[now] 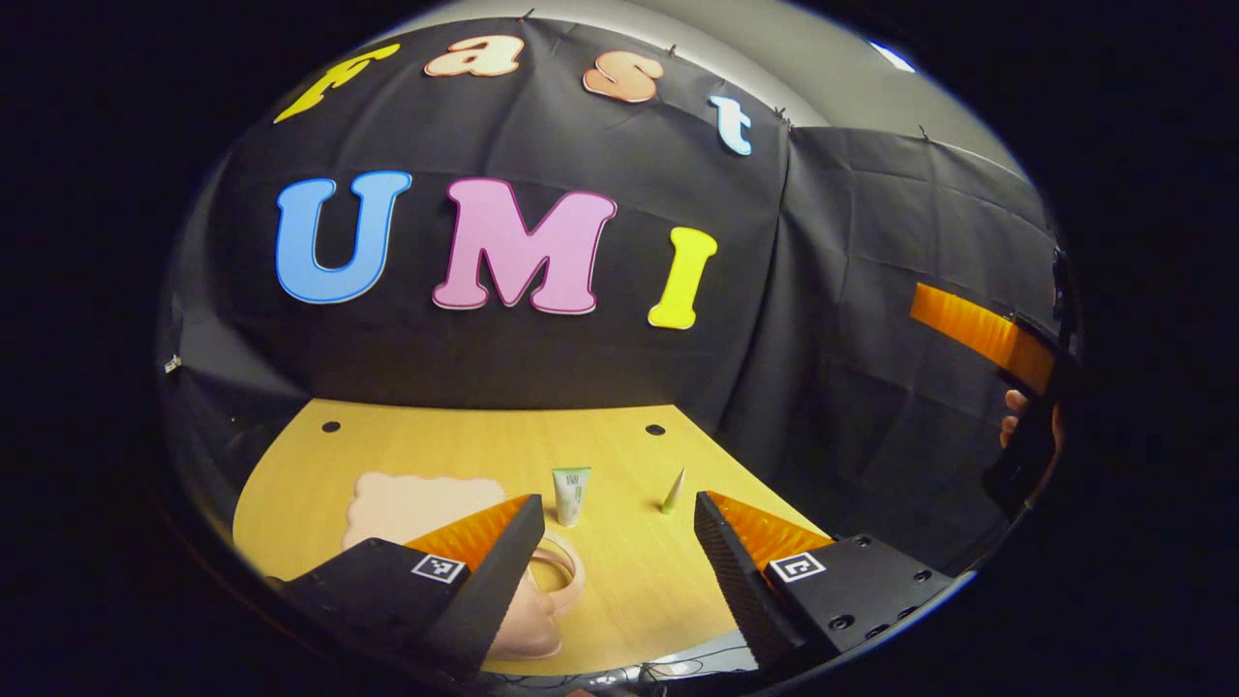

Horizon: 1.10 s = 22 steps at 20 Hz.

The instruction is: First open the suitcase, pack the skin care products into it, and then close the suitcase.

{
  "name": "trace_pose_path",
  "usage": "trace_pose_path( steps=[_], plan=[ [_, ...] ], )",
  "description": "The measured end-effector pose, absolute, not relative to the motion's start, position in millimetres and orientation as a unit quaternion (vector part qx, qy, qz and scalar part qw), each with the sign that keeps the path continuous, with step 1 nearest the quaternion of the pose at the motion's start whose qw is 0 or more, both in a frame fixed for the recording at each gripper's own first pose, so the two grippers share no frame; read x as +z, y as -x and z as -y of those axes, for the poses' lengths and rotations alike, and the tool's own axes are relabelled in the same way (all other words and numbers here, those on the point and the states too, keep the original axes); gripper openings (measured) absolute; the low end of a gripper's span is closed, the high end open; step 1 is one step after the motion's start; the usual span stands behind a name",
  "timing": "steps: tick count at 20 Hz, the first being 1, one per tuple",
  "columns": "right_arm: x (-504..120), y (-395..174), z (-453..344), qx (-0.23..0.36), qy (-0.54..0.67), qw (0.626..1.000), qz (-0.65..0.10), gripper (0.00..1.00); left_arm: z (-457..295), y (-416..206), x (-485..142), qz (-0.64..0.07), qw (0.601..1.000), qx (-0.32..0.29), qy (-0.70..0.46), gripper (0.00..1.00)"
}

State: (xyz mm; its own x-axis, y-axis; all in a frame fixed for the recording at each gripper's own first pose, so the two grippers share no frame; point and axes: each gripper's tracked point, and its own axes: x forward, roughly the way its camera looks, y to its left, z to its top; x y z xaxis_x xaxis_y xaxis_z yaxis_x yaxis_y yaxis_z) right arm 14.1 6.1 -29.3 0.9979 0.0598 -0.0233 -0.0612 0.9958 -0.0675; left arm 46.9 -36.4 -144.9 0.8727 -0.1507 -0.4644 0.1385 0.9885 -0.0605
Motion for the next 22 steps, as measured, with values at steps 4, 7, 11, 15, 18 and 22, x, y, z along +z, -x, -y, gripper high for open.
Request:
trace_pose_path(
  steps=[4, 7, 11, 15, 18, 22],
  plan=[
    [-58, -41, 18, 0.037, 0.028, 0.999, -0.021, 0.96, 48, -78, -195, -0.318, 0.946, -0.064, 0.001, 0.98],
    [-80, -61, 38, 0.037, 0.018, 0.999, -0.034, 0.96, 53, -99, -247, -0.387, 0.92, -0.058, -0.022, 0.96],
    [-102, -85, 69, 0.038, 0.007, 0.998, -0.043, 0.96, 41, -112, -311, -0.486, 0.874, 0.005, -0.026, 0.96],
    [-122, -110, 97, 0.037, -0.006, 0.997, -0.061, 0.96, 18, -124, -351, -0.53, 0.845, 0.061, -0.038, 0.96],
    [-137, -123, 109, 0.038, -0.01, 0.997, -0.072, 0.96, 5, -129, -381, -0.555, 0.826, 0.1, -0.013, 0.96],
    [-143, -130, 113, 0.039, -0.023, 0.996, -0.074, 0.96, -14, -134, -400, -0.566, 0.814, 0.129, -0.019, 0.9]
  ],
)
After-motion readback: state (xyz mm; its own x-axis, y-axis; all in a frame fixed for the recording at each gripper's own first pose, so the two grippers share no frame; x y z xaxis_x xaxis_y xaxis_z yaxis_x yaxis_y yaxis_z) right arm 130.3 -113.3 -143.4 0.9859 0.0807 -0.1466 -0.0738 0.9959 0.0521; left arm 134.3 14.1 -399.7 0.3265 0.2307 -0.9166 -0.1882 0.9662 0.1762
